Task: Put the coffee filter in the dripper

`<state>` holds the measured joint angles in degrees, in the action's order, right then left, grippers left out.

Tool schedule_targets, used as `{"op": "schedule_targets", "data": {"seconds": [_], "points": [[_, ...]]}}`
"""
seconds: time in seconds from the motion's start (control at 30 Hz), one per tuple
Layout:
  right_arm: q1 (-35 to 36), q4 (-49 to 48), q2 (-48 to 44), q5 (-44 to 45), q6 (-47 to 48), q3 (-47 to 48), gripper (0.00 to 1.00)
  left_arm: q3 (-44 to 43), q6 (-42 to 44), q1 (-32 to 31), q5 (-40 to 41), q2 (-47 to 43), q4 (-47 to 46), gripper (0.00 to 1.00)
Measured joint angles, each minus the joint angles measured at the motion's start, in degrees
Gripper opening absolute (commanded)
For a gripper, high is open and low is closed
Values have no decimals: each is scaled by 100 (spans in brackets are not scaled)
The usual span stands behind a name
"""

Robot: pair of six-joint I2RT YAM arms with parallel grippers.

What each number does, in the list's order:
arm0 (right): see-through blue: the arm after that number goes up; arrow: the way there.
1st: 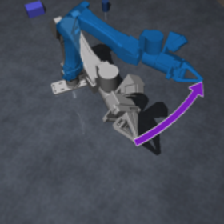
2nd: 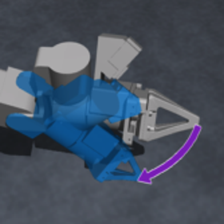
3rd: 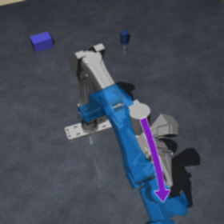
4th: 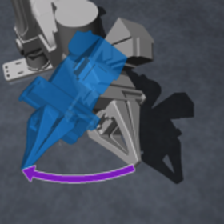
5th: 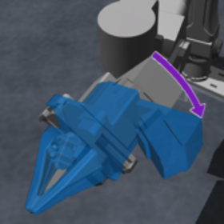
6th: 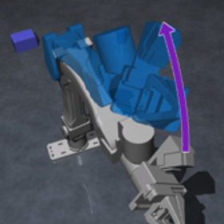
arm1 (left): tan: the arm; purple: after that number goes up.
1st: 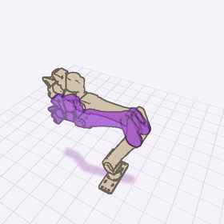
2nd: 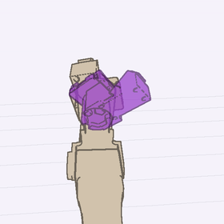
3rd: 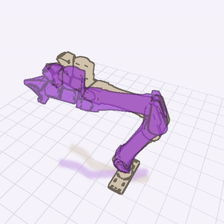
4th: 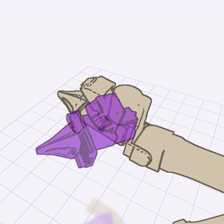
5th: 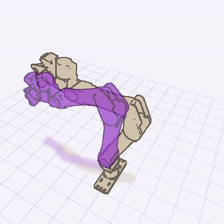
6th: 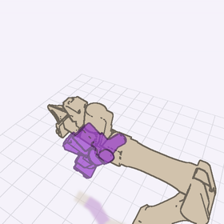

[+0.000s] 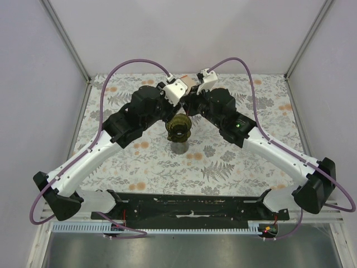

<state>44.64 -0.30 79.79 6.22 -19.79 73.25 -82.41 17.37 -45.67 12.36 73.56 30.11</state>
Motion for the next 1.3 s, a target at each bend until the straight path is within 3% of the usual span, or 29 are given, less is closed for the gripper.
{"op": "schedule_targets", "data": {"seconds": [0.13,0.2,0.33,0.63,0.8,0.9,1.3], "points": [[24,9,0,-85,-85,20,0,0,-4,0,221,0,-146,61],[24,28,0,-140,-133,20,0,0,-7,0,358,0,-190,47],[24,74,0,-166,-157,20,0,0,4,0,715,0,-299,2],[-76,581,-291,420,380,17,0,0,46,-31,988,0,-348,2],[-74,470,-332,372,463,-39,30,-59,-105,-37,905,0,-236,2],[-72,48,-339,289,367,-249,42,-240,-378,-4,791,7,-55,2],[-63,-1690,-319,201,-234,-820,46,-713,-1311,0,348,118,140,2]]}}
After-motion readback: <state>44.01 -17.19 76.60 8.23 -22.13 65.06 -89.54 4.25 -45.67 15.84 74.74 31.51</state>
